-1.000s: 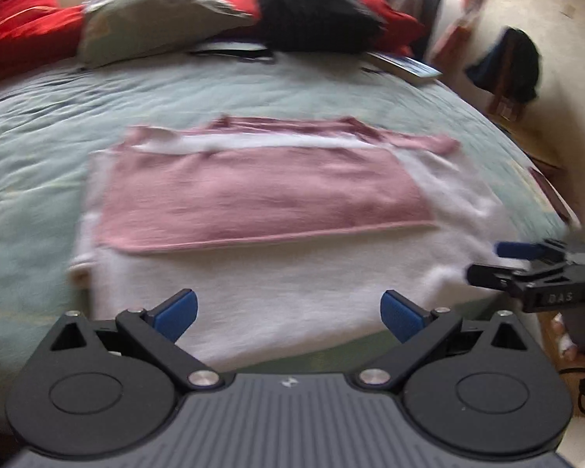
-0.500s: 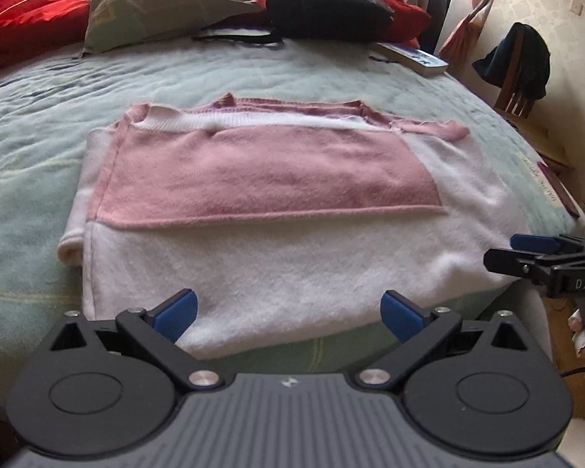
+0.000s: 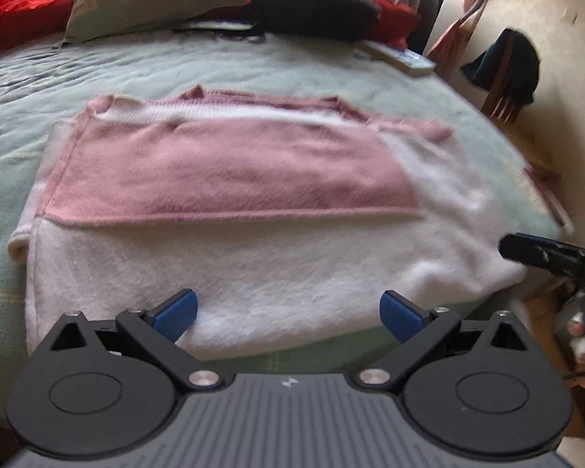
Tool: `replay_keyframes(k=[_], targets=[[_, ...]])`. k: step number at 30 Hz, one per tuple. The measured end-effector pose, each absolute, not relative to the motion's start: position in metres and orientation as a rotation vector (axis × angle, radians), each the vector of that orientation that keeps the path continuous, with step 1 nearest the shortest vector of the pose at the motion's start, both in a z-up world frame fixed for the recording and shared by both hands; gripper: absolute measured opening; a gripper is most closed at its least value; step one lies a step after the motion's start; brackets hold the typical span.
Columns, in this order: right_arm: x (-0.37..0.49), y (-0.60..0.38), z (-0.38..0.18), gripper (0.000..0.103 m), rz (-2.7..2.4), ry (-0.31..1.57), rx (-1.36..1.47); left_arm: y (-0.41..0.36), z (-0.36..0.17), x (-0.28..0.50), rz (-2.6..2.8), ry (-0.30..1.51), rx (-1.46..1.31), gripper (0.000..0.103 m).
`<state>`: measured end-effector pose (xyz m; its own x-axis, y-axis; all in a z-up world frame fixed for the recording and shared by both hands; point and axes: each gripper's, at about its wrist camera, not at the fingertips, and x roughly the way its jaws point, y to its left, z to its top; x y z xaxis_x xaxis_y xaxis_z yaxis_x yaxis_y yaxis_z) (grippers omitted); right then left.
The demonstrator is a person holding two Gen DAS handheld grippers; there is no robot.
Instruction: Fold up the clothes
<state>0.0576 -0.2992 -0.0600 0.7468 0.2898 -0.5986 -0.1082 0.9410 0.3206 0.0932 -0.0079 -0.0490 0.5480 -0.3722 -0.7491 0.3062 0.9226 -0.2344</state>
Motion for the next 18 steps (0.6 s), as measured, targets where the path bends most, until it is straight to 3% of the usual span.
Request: replay_keyframes(k=[5,12,18], targets=[[0.083,-0.313,-0.046,0.103,0.29,0.581,0.302,-0.014,-0.035,0.091,-0.396,0.875,-0.045,0.1],[0.147,-0.339,-0.086,0.103,0.178,0.688,0.365,0.004,-0.022,0.091,-0.353,0.81,-0.063,0.1],[0.127,-0.333,-0.07,0.103,0.153,0.641,0.347,0.04,-0.003,0.11,-0.304,0.777,-0.03,0.1]])
